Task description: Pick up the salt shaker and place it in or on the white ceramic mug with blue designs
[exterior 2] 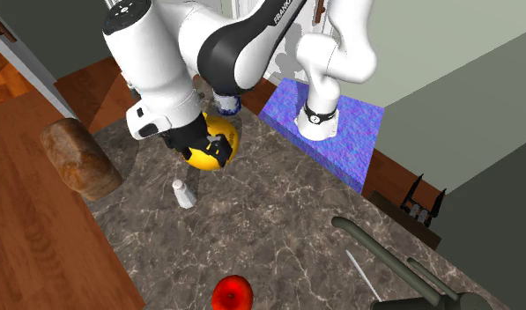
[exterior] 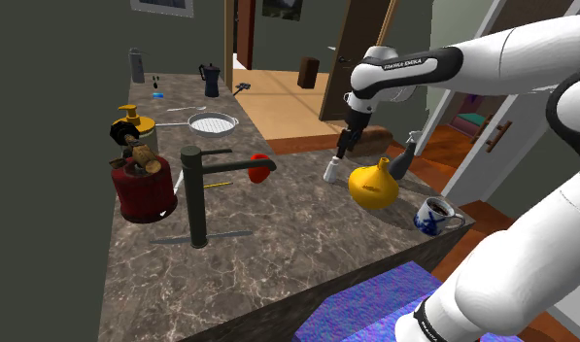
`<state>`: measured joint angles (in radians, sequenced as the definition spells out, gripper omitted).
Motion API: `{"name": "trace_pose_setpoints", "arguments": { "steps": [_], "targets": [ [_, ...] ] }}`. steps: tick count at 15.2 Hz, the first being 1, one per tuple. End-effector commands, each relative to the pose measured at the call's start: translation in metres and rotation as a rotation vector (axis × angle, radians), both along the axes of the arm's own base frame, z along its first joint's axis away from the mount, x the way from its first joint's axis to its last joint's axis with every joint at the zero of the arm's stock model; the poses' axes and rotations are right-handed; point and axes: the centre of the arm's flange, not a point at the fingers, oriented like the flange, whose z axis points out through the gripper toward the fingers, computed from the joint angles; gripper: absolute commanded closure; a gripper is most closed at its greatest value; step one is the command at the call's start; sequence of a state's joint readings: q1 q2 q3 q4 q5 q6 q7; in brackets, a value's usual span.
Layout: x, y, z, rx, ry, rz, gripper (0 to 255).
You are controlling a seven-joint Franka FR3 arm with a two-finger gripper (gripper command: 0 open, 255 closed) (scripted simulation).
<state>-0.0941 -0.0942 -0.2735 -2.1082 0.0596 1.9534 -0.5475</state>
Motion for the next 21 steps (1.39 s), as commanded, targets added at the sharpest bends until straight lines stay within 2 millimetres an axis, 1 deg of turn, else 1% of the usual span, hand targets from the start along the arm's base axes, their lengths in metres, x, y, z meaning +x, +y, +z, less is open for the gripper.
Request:
{"name": "trace_pose_setpoints", "arguments": {
  "steps": [1,7,15,21],
  "targets": [
    [0.015,-0.020,-0.011,-0.002,0.003,0.006,0],
    [0.059,-0.070,-0.048,-0.006,0.011,0.021,0],
    [0.057,-0.066,-0.088,-0.006,0.011,0.021,0],
    [0.057,-0.066,-0.088,-0.006,0.011,0.021,0]
  ]
}}
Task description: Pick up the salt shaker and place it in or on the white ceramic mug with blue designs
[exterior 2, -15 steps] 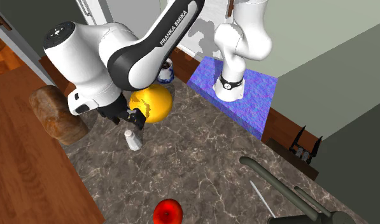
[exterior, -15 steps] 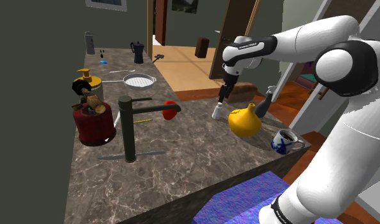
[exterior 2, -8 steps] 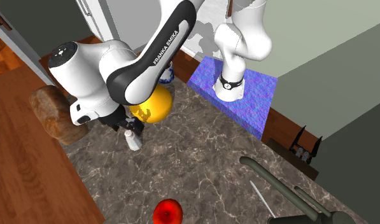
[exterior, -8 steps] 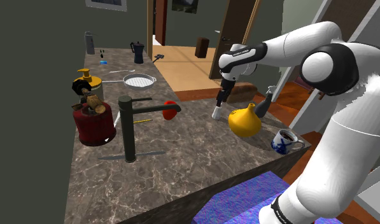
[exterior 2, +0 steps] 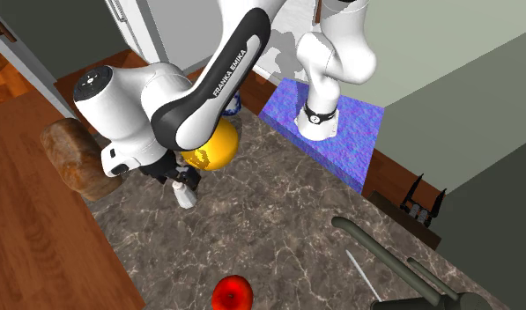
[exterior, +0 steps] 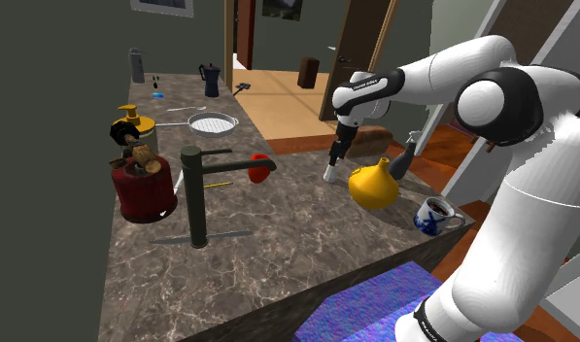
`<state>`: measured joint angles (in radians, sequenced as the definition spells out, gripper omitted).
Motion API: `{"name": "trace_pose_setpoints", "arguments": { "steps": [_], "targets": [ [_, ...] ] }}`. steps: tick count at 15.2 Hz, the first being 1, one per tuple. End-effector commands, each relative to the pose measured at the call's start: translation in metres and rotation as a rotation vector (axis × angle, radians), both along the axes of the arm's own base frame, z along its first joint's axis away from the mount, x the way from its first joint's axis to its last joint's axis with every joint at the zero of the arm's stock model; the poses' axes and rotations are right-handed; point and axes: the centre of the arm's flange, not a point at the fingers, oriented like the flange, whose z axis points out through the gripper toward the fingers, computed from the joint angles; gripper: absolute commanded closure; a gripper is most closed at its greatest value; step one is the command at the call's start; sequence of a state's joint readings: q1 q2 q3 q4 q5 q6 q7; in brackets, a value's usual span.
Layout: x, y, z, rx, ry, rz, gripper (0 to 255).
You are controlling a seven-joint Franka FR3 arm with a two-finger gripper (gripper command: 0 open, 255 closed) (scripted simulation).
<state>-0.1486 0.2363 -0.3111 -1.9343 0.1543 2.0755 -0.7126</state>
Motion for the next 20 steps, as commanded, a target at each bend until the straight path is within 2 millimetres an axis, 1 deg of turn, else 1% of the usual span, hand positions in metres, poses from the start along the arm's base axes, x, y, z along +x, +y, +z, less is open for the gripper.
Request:
{"name": "trace_pose_setpoints", "arguments": {
  "steps": [1,2,11,20],
  "targets": [
    [0.000,0.000,0.000,0.000,0.000,0.000,0],
    [0.000,0.000,0.000,0.000,0.000,0.000,255],
    [0.000,0.000,0.000,0.000,0.000,0.000,255],
    [0.000,0.000,0.047,0.000,0.000,0.000,255]
  ]
}}
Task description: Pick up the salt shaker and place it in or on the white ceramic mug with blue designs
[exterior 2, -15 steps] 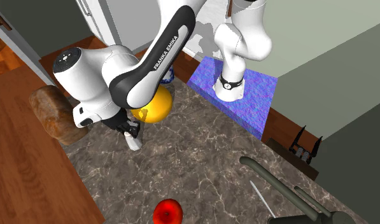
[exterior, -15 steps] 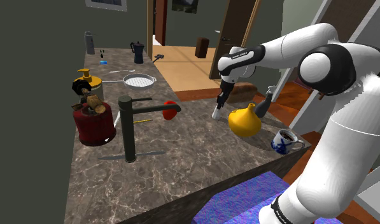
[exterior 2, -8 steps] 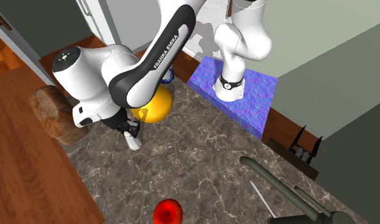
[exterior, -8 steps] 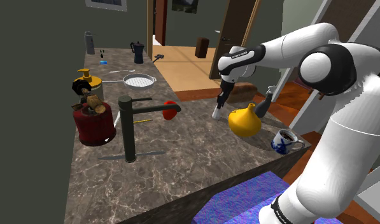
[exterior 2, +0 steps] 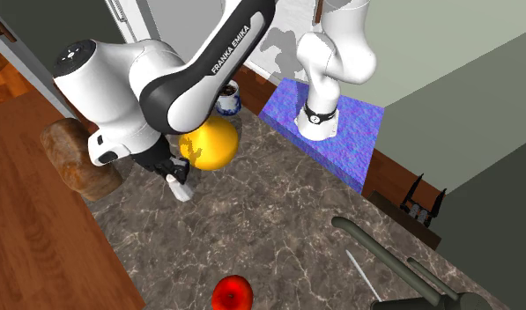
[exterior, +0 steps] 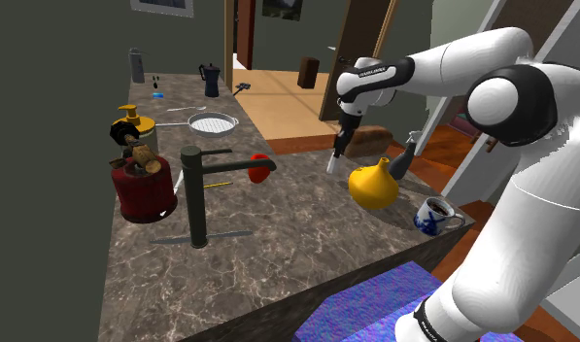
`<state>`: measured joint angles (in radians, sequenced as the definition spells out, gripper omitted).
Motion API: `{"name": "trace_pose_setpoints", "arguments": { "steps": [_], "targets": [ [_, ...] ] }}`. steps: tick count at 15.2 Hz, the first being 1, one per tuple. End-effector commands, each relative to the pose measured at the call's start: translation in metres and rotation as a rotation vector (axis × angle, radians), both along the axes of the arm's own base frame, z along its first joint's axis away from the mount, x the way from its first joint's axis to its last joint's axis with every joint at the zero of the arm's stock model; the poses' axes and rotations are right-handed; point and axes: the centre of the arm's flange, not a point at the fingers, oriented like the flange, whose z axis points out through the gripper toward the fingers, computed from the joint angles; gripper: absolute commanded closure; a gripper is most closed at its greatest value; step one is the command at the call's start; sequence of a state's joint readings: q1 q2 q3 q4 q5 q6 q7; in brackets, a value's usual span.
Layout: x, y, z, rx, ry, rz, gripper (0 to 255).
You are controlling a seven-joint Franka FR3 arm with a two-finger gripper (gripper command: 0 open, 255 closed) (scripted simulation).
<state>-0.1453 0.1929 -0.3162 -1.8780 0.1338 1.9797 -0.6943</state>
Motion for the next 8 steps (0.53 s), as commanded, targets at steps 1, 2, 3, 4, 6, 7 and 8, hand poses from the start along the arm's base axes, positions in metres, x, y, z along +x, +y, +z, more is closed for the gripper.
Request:
{"name": "trace_pose_setpoints", "arguments": {
  "steps": [1,2,3,4,6,7,8],
  "targets": [
    [0.000,0.000,0.010,0.000,0.000,0.000,255],
    [0.000,0.000,0.015,0.000,0.000,0.000,255],
    [0.000,0.000,0.021,0.000,0.000,0.000,255],
    [0.000,0.000,0.026,0.000,0.000,0.000,255],
    [0.000,0.000,0.037,0.000,0.000,0.000,255],
    [0.000,0.000,0.042,0.000,0.000,0.000,255],
    [0.000,0.000,0.047,0.000,0.000,0.000,255]
  ]
}}
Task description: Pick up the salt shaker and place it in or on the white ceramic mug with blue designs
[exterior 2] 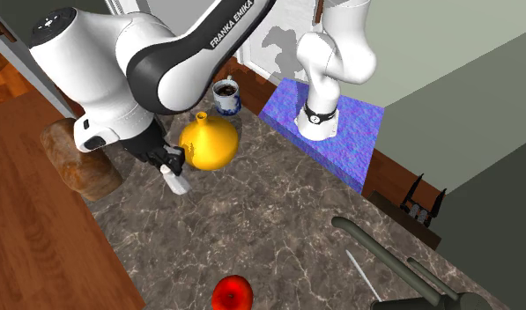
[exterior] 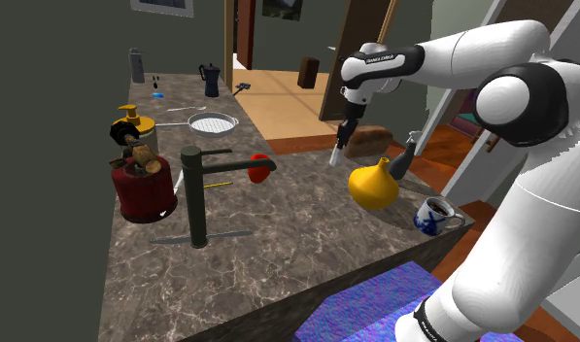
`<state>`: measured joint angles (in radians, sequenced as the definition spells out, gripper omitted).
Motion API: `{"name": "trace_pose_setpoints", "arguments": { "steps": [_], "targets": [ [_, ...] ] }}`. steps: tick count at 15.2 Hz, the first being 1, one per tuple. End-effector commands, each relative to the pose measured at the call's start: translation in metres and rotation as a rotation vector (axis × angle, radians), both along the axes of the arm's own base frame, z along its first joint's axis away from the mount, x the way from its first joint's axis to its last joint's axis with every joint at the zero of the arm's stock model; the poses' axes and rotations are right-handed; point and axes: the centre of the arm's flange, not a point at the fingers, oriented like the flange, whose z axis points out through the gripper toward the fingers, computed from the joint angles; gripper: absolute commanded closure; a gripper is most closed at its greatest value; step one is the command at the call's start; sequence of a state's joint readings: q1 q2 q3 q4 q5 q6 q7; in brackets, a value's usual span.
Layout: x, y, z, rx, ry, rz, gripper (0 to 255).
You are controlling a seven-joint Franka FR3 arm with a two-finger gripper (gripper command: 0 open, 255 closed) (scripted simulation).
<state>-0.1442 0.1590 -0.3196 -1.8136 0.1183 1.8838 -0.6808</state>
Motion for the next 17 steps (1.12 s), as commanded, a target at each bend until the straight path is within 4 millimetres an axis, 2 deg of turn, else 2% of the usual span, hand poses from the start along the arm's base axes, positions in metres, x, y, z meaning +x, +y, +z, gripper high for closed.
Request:
{"name": "trace_pose_setpoints", "arguments": {
  "steps": [1,16,17],
  "targets": [
    [0.001,0.000,0.011,0.000,0.000,0.000,255],
    [0.001,0.000,0.088,0.000,0.000,0.000,255],
    [-0.012,-0.003,0.089,0.000,0.000,0.000,255]
  ]
}}
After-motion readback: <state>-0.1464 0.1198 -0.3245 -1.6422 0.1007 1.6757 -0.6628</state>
